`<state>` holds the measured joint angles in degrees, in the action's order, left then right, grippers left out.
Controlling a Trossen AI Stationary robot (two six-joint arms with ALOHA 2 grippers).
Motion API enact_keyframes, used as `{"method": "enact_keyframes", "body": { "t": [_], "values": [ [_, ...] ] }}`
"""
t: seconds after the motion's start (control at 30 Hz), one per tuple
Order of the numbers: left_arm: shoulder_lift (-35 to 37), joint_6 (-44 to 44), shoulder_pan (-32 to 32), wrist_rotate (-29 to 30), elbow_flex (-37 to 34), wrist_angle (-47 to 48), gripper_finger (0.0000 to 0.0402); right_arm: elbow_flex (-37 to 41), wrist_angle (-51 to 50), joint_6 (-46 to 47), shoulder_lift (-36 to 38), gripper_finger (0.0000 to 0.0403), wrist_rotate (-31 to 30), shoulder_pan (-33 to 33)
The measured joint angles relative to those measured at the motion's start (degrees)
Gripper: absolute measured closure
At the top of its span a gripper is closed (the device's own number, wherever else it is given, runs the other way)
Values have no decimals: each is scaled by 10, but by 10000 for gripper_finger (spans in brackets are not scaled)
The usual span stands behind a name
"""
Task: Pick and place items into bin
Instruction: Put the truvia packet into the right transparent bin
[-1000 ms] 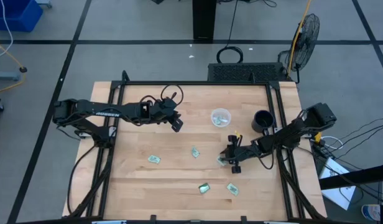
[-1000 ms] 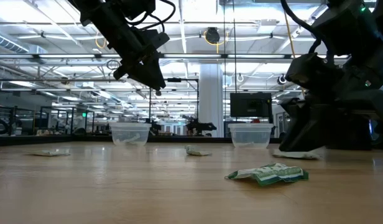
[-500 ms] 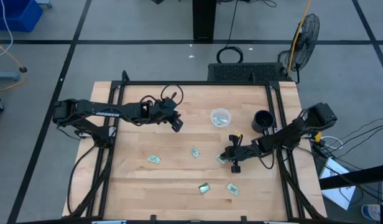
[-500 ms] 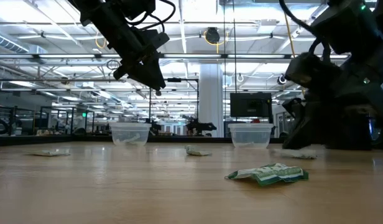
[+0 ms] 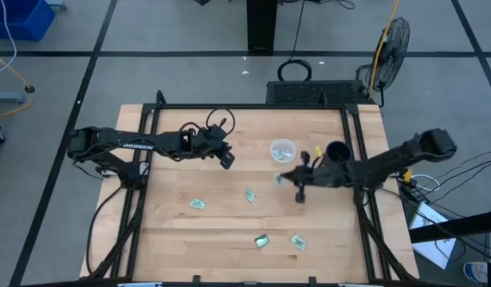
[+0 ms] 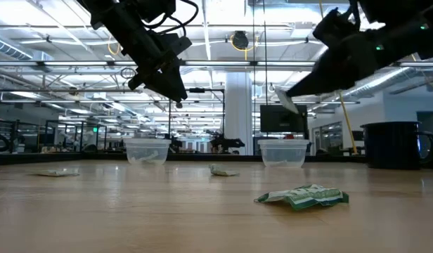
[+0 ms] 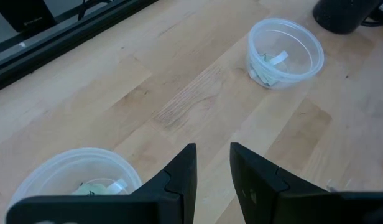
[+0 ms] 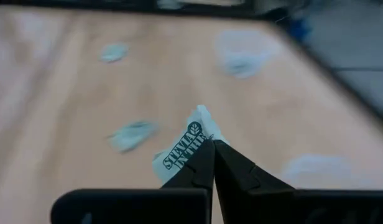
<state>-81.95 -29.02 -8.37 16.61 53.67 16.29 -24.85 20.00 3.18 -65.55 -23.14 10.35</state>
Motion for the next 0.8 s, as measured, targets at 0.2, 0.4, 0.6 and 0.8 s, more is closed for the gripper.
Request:
{"method": "enact_keyframes", "body": {
  "t": [0.2, 0.4, 0.6, 0.8],
  "values": [
    [0, -1, 0, 0, 0, -1, 300, 0, -57, -24, 56, 403, -40, -106],
    [0, -1, 0, 0, 0, -1, 300, 0, -109, -28, 53, 403, 33, -207],
    [0, -2, -6, 1, 0, -4, 300, -51, -214, -34, 22, 403, 84, -259],
    [0, -1, -18, 1, 0, -4, 300, -138, -323, -57, -32, 403, 89, -268]
  ]
}}
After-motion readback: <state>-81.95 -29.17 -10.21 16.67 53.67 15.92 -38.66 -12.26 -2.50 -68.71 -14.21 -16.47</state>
